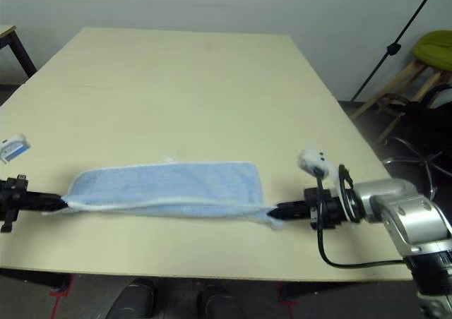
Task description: Fold the towel and set it aside.
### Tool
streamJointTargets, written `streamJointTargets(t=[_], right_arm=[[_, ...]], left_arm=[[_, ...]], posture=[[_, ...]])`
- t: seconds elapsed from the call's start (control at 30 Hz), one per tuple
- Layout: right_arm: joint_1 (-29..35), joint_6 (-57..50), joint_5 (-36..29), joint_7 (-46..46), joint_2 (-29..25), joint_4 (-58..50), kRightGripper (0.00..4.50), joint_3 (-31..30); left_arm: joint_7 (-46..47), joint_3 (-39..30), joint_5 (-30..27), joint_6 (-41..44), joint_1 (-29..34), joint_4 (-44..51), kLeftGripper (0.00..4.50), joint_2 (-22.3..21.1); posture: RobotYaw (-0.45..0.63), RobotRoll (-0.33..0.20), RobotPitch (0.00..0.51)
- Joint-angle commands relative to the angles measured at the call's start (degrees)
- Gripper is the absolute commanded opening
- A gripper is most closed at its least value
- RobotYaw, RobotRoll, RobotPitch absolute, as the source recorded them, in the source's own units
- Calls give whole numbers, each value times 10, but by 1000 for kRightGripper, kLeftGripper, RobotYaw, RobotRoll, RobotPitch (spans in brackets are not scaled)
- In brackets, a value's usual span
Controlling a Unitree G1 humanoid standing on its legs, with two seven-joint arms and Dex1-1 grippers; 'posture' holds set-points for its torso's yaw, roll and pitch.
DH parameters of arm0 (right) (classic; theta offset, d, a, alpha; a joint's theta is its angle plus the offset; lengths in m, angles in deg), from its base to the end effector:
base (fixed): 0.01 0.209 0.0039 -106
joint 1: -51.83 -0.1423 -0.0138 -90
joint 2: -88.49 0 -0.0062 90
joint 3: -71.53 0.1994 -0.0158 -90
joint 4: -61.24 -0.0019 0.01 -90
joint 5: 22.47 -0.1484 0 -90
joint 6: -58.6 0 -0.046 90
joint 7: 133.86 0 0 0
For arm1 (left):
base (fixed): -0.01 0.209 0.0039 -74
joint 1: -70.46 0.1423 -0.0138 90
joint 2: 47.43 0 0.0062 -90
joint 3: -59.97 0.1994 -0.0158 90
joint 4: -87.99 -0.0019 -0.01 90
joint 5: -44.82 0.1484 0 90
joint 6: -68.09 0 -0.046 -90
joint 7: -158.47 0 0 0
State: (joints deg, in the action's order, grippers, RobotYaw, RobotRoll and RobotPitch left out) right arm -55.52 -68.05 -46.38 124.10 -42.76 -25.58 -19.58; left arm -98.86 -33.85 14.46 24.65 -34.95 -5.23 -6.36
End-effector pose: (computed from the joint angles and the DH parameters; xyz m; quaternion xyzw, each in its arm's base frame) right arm 0.2539 -0.3238 0.1626 -0.0918 0.3079 0.5140 0.7953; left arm 0.2371 0.3513 0.1890 0.0385 0.3457 -0.4562 0.8191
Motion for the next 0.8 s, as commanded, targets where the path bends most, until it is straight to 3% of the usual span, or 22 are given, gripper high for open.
streamJointTargets(t=[0.03, 0.23, 0.37, 0.5, 0.8], right_arm=[[-46, 39, 40, -11, 27, 71, 0, -31], [-123, 122, 101, -21, 81, 192, 0, -69], [-157, 187, 131, -49, 117, 256, 0, -68], [-186, 208, 127, -72, 148, 296, 1049, -45], [-207, 246, 135, -67, 141, 331, 4414, -29]], left_arm=[[2, 38, 31, -16, -39, -45, 30, 20], [-1, 77, 67, -38, -108, -126, 30, 57], [-2, 77, 73, -32, -120, -147, 30, 67], [9, 70, 89, -48, -112, -163, 1091, 62], [37, 54, 109, -50, -99, -172, 4290, 42]], posture=[[150, 0, 107], [151, 0, 112], [146, 0, 111], [151, 0, 112], [164, 0, 114]])
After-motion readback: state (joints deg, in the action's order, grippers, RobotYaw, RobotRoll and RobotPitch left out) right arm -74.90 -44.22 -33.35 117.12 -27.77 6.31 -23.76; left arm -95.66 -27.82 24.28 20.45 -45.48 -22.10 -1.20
